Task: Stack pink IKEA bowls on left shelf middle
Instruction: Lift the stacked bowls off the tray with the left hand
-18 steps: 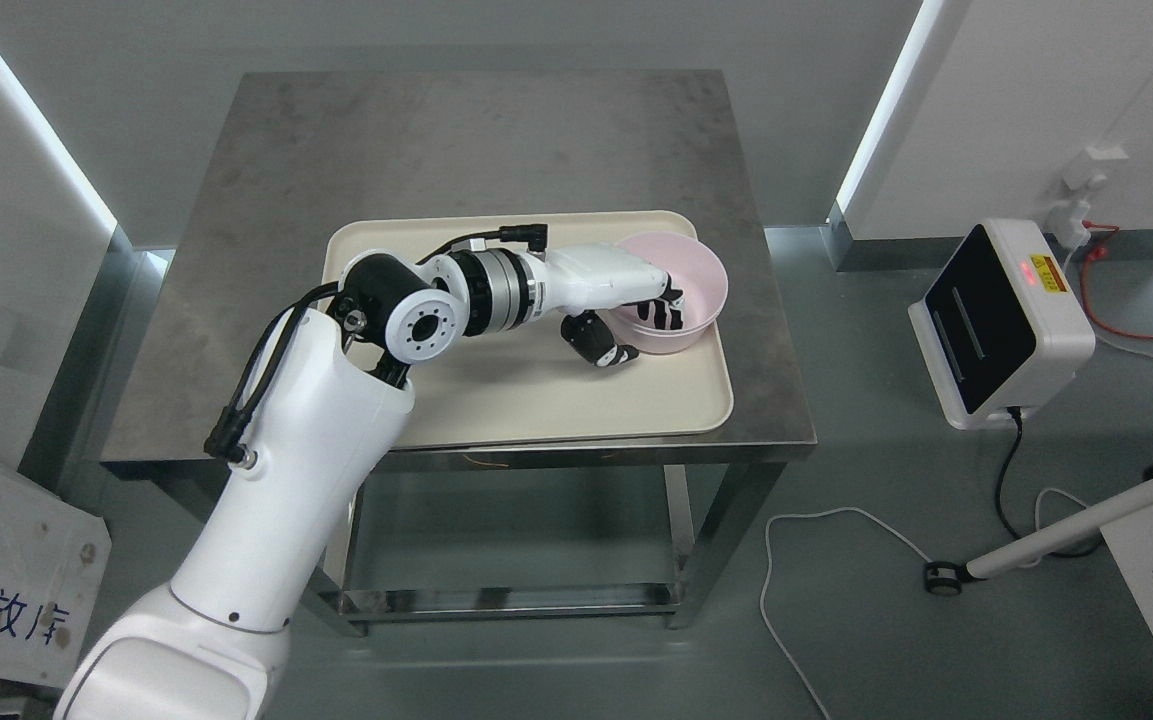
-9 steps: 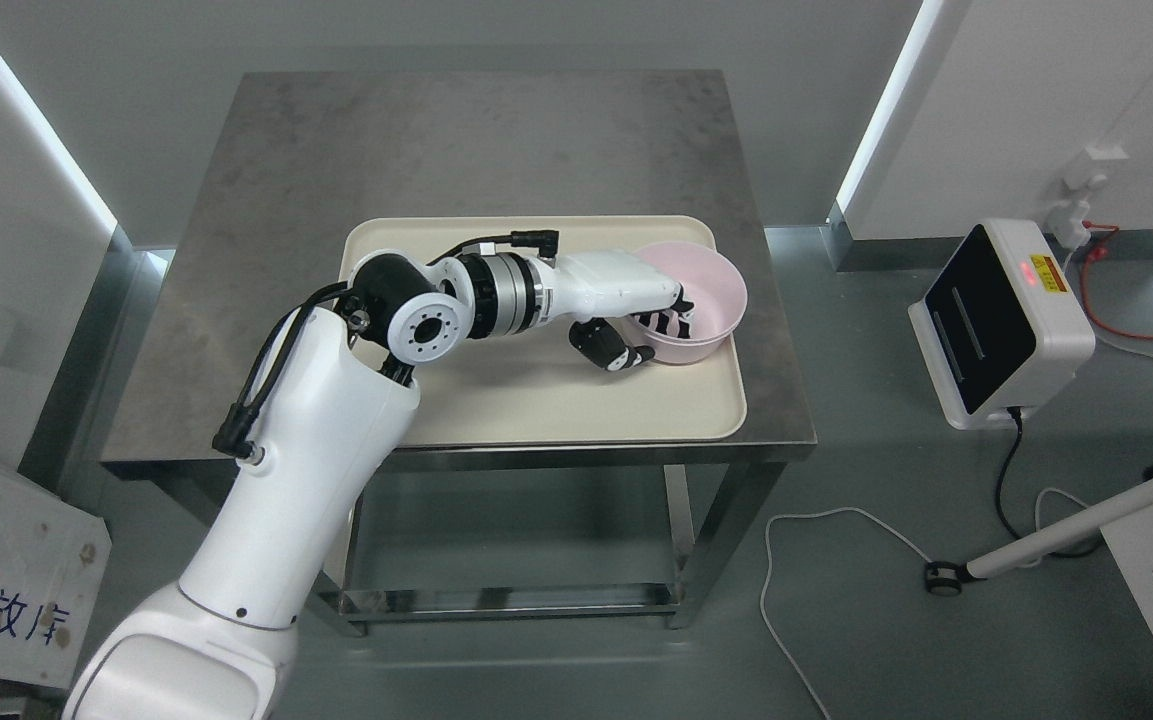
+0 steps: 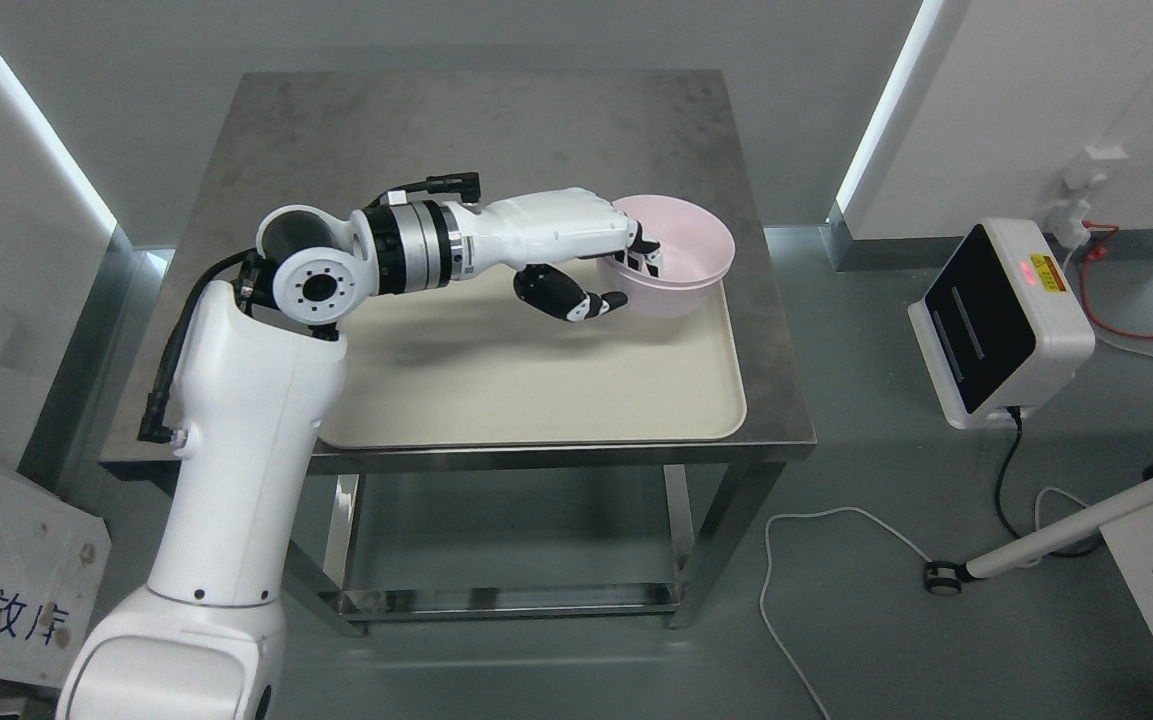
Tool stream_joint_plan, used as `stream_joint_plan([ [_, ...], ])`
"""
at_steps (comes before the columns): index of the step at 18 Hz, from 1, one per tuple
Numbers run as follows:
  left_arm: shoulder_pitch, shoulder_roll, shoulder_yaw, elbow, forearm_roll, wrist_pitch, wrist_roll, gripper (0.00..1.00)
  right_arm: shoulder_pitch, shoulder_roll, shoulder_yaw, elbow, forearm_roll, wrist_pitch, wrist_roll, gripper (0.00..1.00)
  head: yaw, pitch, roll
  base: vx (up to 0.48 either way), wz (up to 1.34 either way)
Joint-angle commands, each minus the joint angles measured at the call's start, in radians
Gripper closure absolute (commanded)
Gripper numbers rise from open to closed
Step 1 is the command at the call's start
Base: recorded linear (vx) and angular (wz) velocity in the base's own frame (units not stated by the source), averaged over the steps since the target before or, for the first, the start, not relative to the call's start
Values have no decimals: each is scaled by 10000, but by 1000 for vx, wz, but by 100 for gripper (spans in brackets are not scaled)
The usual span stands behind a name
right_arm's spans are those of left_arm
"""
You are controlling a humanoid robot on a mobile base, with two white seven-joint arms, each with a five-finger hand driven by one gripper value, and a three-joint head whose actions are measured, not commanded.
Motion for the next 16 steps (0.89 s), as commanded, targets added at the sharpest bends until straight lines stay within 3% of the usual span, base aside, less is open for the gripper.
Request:
stream_joint_plan([
  [1, 854, 1367, 3396, -1036, 2611, -812, -528, 100, 291, -175, -123, -337, -755, 9, 8, 0, 0, 0, 0, 0, 0],
  [5, 2419, 2978, 3825, -1452, 4793, -1746, -528, 100, 291, -175, -123, -337, -755, -7, 8, 0, 0, 0, 0, 0, 0],
  [9, 3248, 3134, 4302, -1452, 5239, -2040, -544, 100, 291, -175, -107, -337, -755, 9, 8, 0, 0, 0, 0, -2, 4],
  [16, 3725, 2996, 3935, -1544, 5517, -2040, -513, 99, 291, -175, -108, -337, -755, -7, 8, 0, 0, 0, 0, -106, -50],
])
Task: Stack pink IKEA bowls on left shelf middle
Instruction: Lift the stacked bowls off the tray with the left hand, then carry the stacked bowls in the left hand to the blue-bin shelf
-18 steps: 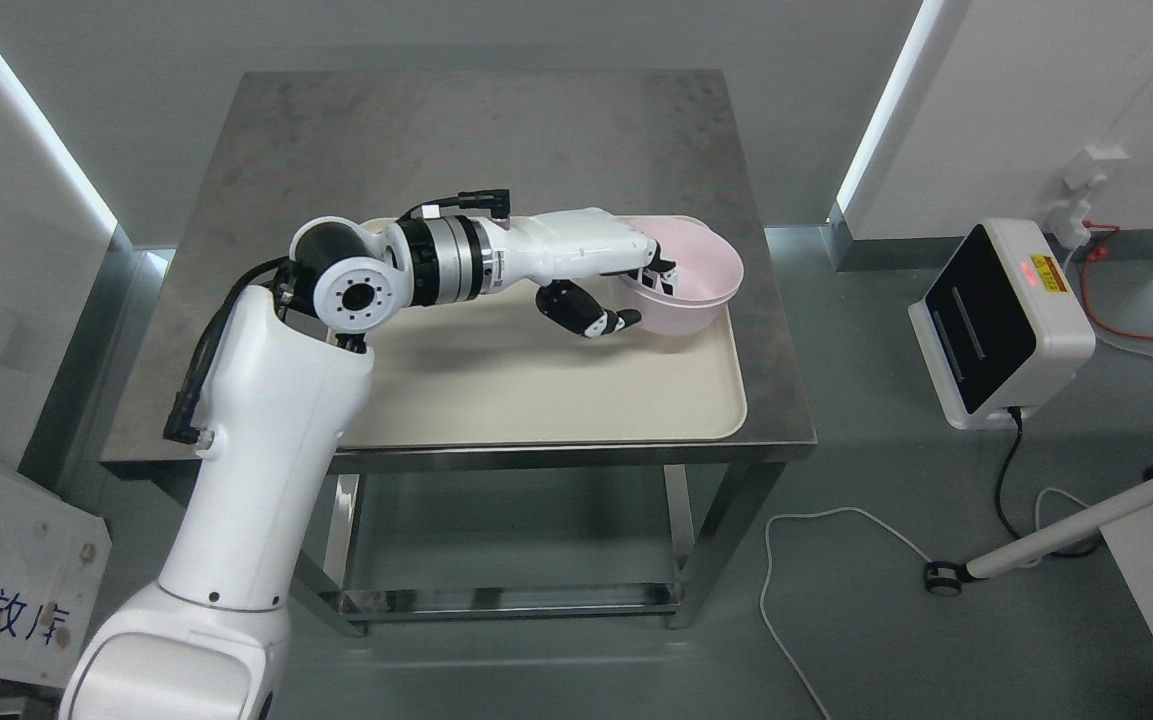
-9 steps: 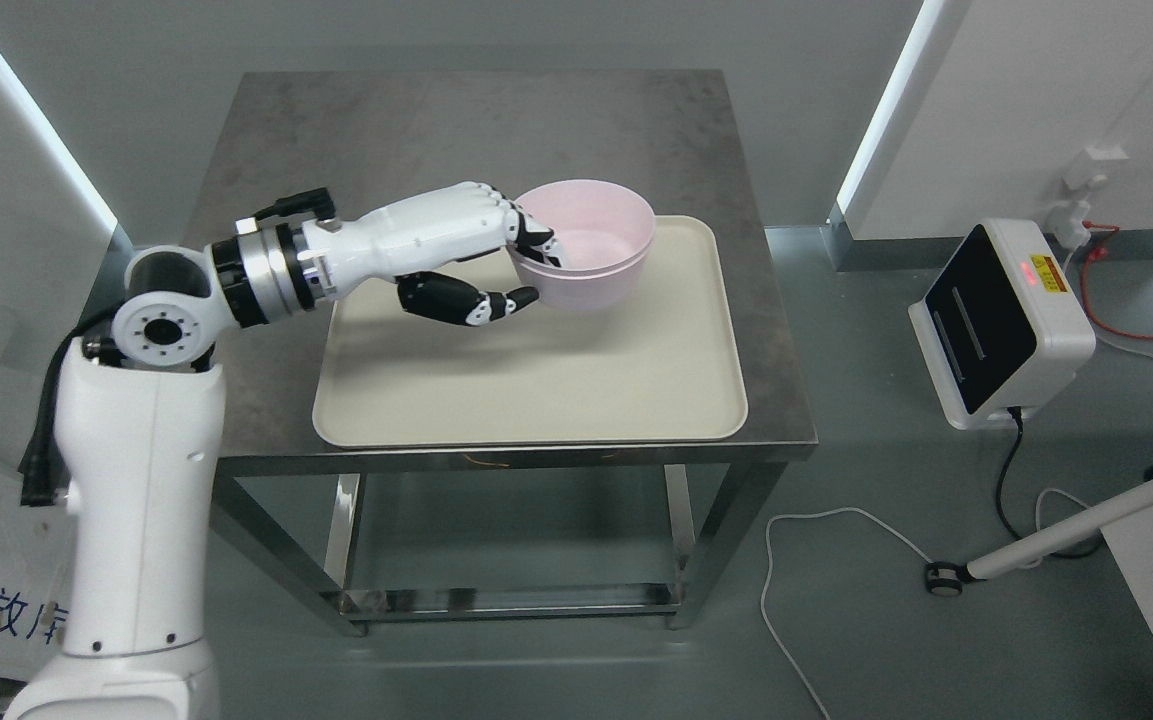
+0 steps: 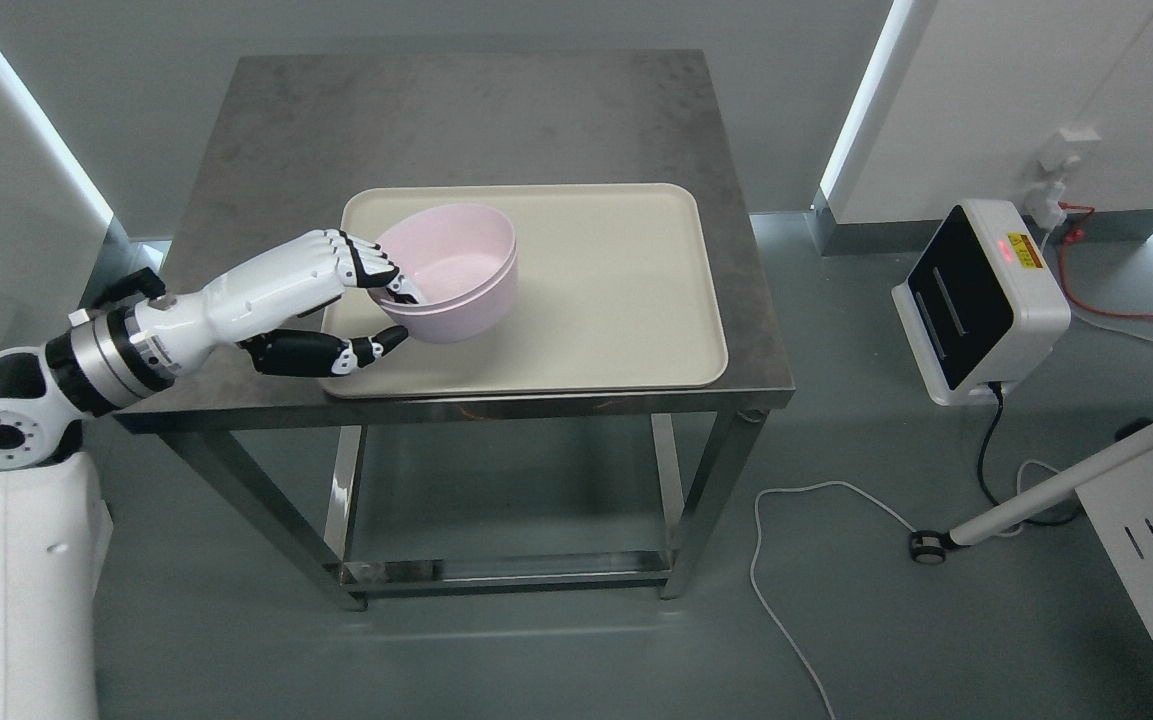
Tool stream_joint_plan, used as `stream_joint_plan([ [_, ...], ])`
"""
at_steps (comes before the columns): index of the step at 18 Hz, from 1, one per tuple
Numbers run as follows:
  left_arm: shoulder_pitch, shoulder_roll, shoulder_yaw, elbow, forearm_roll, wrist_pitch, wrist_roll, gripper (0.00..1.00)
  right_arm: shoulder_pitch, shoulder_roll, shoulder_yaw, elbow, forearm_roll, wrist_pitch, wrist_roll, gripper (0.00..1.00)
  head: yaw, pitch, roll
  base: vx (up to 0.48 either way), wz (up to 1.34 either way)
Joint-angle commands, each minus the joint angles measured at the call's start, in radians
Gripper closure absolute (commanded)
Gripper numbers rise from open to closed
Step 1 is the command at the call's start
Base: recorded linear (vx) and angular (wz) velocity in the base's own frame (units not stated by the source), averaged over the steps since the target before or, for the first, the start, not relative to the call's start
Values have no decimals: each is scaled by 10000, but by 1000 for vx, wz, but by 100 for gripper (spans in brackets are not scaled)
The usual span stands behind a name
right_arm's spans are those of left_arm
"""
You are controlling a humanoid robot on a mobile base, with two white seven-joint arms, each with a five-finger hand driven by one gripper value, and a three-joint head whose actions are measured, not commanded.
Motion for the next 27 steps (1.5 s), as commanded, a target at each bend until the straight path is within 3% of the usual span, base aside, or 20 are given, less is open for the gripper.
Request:
stream_joint_plan([
  [1, 590, 617, 517, -374, 440, -4, 46, 99, 293, -175, -107, -337, -29, 14, 8, 0, 0, 0, 0, -192, 21],
  [24, 913, 556, 393, -267, 394, -4, 108, 99, 293, -175, -107, -337, -29, 29, 8, 0, 0, 0, 0, -301, 2],
  [27, 898, 266, 378, -267, 287, -4, 123, 99, 293, -175, -108, -337, -29, 14, 8, 0, 0, 0, 0, -339, 134],
])
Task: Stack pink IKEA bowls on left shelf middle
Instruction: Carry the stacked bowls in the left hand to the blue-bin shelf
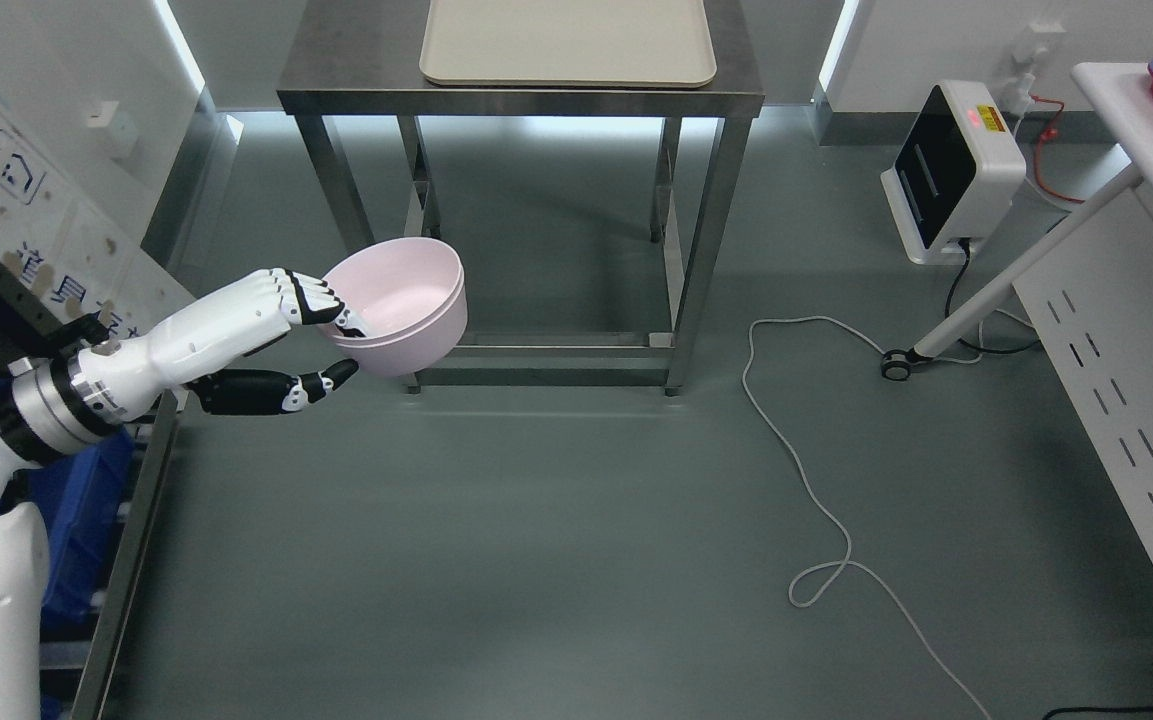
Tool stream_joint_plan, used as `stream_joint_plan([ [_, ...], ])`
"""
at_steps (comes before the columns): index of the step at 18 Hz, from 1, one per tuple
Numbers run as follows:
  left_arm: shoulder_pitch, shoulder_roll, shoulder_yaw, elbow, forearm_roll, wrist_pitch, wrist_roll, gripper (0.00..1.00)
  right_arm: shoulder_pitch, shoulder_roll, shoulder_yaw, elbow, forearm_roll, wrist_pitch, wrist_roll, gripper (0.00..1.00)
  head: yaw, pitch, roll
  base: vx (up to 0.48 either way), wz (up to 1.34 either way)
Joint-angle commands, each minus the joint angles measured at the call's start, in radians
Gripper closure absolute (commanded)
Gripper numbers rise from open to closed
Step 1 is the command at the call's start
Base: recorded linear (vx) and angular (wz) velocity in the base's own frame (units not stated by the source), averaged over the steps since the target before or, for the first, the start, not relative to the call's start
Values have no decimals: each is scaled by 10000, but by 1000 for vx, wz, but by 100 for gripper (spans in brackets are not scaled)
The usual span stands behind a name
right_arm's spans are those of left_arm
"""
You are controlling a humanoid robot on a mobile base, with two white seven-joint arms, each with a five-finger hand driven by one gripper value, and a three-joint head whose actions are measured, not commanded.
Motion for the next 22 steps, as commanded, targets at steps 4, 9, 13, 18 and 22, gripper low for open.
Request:
stream_joint_plan([
  [4, -50, -455, -122, -17, -190, 1, -2, 99, 289, -175, -123, -338, 0, -20, 8, 0, 0, 0, 0, -317, 319],
  [9, -65, -701, -230, -2, -328, 1, -2, 99, 289, -175, -107, -338, 0, -5, 8, 0, 0, 0, 0, -239, 698],
  [13, -111, -778, -230, -2, -450, 1, -2, 99, 289, -175, -107, -338, 0, -20, 8, 0, 0, 0, 0, -183, 783],
  [18, -707, -962, -108, -17, -482, 1, 242, 99, 289, -175, -108, -338, -15, -20, 8, 0, 0, 0, 0, -154, 579],
  [22, -2392, -1252, -230, -32, -558, 1, 627, 99, 289, -175, -107, -338, 0, -20, 8, 0, 0, 0, 0, -111, 572],
])
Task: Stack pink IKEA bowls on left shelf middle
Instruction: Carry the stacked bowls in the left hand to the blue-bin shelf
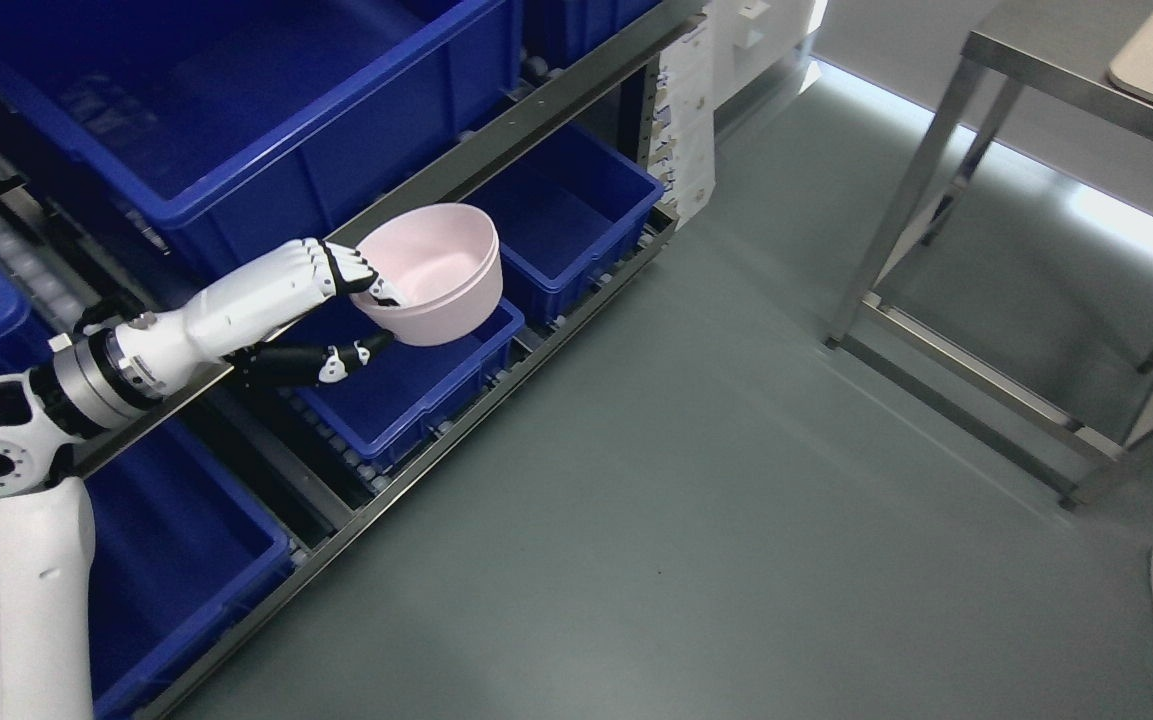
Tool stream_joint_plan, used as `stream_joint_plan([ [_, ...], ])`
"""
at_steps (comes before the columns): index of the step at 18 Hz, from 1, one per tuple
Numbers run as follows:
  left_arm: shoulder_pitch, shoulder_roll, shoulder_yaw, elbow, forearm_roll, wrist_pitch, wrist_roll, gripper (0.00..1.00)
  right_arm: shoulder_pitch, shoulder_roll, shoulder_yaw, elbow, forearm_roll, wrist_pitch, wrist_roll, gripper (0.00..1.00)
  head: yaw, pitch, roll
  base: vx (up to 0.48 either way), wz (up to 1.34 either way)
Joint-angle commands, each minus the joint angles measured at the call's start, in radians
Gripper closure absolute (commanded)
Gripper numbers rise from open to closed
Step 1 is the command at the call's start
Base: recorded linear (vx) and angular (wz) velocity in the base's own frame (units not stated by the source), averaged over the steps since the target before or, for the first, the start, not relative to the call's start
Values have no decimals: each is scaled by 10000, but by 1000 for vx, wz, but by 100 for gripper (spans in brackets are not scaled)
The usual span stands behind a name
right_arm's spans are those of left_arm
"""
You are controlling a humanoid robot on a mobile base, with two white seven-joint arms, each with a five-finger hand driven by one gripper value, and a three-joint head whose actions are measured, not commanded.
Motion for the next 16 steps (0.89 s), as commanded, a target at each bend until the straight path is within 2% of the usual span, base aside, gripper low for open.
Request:
stream_joint_plan([
  [1, -1870, -597, -76, -16, -407, 350, 195, 99, 292, -175, -107, -337, 0, 8, 8, 0, 0, 0, 0, -99, 479],
  [4, -2700, -477, 183, 15, -1925, 1042, 333, 99, 292, -175, -107, -337, 0, 8, 8, 0, 0, -1, 0, -89, 440],
  [6, -2732, -64, 612, 15, -2464, 1823, 349, 99, 292, -175, -108, -337, 0, 8, 8, 0, 0, -1, 0, -76, 372],
  [7, -2869, 440, 766, 15, -2572, 2085, 349, 99, 292, -175, -107, -337, 0, 8, 8, 0, 0, -1, 0, -62, 340],
  [13, -2916, 2436, 844, 855, -2817, 2210, 593, 98, 292, -175, -107, -337, 0, -7, 8, 0, 0, -1, 0, -52, 368],
  [16, -3358, 2577, 631, 1715, -3613, 2149, 778, 97, 292, -175, -108, -337, 0, 8, 8, 0, 0, -4, 0, -52, 554],
])
